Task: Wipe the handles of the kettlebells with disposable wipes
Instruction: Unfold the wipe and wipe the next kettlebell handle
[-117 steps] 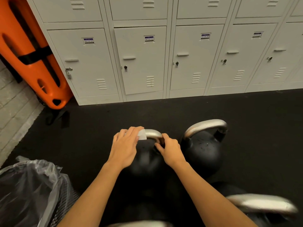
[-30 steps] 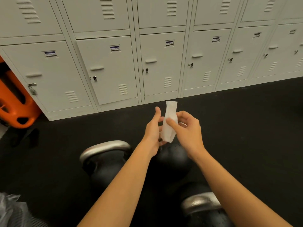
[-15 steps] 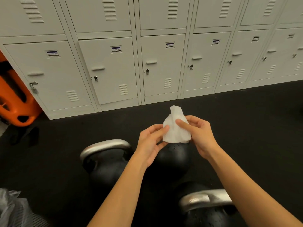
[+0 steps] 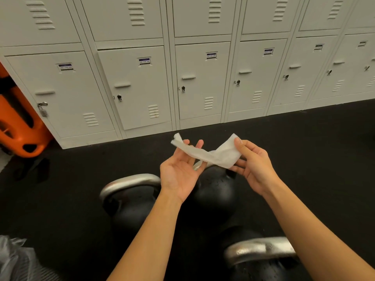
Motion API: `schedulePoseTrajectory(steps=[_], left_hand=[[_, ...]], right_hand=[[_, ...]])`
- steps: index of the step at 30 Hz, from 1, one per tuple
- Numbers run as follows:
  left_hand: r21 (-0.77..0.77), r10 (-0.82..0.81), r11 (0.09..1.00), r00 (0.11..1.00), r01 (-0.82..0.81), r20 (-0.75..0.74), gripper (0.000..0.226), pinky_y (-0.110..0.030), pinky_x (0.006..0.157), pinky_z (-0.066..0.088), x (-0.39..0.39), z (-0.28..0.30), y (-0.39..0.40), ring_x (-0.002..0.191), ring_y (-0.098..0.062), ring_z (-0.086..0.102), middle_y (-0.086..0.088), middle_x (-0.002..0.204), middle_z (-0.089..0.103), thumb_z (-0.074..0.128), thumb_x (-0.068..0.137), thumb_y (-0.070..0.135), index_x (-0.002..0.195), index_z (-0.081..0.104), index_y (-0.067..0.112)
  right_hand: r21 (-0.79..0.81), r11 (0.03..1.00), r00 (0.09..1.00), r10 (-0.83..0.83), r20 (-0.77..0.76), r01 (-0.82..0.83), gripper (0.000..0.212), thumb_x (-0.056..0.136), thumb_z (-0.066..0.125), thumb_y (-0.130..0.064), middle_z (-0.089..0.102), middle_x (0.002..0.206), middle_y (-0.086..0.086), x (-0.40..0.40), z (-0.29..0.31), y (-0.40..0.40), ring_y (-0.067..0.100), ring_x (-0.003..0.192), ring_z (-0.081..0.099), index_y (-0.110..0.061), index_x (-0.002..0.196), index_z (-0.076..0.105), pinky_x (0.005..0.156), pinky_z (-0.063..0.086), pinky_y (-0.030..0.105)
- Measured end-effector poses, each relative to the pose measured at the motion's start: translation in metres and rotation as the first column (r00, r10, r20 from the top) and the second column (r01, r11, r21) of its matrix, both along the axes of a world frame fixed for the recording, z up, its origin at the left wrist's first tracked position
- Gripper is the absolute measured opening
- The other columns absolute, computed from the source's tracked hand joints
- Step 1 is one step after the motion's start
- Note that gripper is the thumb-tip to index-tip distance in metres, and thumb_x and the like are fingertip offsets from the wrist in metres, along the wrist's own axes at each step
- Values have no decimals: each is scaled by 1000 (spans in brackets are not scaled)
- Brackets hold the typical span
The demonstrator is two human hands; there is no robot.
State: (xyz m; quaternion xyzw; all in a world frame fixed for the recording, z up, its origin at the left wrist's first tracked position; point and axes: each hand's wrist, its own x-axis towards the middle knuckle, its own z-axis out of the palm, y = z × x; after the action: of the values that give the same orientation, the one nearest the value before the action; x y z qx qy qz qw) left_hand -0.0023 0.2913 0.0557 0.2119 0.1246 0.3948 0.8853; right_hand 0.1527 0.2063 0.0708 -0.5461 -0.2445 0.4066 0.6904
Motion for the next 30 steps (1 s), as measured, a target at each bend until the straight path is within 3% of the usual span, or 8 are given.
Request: schedulePoseTrajectory(steps=[5,7,10,15,18,22,26,30], left_hand=[[-124,-110,986,993,115,44,55,-60,107,36,4,-1,-2,120,-40,58,-23,115,67,47,95,43,71,73,0],[-51,-181,983,977,177,-109,50,-55,107,39,7,3,-4,119,-39,59,-25,127,61,50,95,45,95,75,1],[111,-266,935,873,336,-408,50,-49,102,47,11,8,-5,115,-37,61,-20,135,54,63,87,12,136,50,13],[307,-119,833,690,460,-714,51,-42,92,54,15,7,-11,105,-26,67,-10,117,68,68,84,3,132,56,14],[310,-52,864,682,397,-729,42,-45,95,52,19,10,-12,106,-26,65,-7,112,70,73,81,8,122,65,15],[307,50,924,723,228,-689,41,-47,96,52,22,12,-9,111,-25,62,-5,117,67,74,80,7,118,64,16],[326,184,943,718,62,-671,40,-43,93,54,23,13,-9,107,-22,63,-4,114,67,76,78,8,115,63,19],[349,249,937,707,-3,-662,37,-38,85,57,21,12,-8,100,-18,64,-1,109,68,77,78,10,110,63,21]], right_hand=[[-28,997,998,-64,15,65,25,95,55,-36,71,111,13,2,5,3,26,93,72,-14,105,63,61,58,31],[-29,998,998,-62,-1,62,26,96,55,-35,72,109,12,2,7,3,24,93,73,-14,108,64,66,60,35],[-10,1000,1000,-23,-20,23,27,96,54,-34,74,105,12,4,12,3,25,96,73,-13,111,63,81,59,47],[27,999,997,-41,-60,42,23,95,57,-31,74,106,12,10,15,4,30,102,70,-12,106,64,82,59,45],[-39,999,998,-32,-44,31,41,92,61,-35,64,126,15,11,13,4,33,115,62,-10,124,59,91,55,45],[-367,914,959,-71,273,173,78,82,63,-57,48,139,7,9,7,2,29,123,52,-17,144,36,103,45,47],[-415,890,938,-35,346,186,72,78,63,-63,65,110,17,1,6,-7,30,98,64,-2,116,64,91,49,41],[-441,898,936,149,320,7,44,80,65,-58,73,101,-1,-3,10,-11,19,100,65,-16,85,78,98,44,42]])
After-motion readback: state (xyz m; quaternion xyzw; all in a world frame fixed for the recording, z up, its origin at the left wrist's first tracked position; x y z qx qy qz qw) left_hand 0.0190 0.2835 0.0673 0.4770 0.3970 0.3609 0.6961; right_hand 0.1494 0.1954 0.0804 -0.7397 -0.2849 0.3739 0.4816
